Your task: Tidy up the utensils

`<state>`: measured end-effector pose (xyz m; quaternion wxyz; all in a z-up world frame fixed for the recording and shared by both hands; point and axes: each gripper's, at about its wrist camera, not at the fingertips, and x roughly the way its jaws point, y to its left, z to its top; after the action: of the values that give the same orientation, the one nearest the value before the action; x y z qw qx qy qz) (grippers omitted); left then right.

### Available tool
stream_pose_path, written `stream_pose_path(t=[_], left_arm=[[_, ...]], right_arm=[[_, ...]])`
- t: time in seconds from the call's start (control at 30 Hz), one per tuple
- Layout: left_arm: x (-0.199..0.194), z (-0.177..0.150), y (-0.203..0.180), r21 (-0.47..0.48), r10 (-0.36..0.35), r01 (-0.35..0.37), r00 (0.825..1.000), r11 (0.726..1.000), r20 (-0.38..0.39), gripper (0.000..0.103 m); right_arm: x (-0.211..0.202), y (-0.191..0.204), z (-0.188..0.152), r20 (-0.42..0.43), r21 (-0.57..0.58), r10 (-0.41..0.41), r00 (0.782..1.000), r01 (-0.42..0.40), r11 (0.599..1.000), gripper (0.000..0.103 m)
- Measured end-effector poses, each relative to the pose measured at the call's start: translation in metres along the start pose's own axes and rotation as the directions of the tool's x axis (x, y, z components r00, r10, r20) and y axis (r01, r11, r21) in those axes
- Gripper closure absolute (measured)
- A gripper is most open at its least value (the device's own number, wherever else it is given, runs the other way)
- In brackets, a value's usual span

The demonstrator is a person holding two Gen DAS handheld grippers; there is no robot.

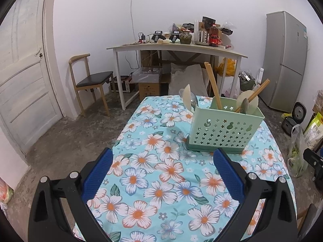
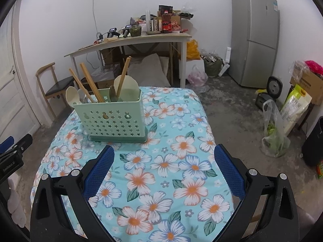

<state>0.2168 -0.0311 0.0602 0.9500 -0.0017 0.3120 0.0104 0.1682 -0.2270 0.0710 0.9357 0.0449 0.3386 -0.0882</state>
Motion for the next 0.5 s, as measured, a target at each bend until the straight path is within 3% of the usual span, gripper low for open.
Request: stream_pose_path(t=[0.5], left_arm=[[-0.0043, 0.0015, -0.0033, 0.011, 0.002, -0.002, 1.0, 1.0, 0.03, 0.006]], right_arm=[[-0.0007, 0.0016, 0.0003, 0.0, -0.001, 0.0, 1.0, 0.0, 1.0, 0.008]])
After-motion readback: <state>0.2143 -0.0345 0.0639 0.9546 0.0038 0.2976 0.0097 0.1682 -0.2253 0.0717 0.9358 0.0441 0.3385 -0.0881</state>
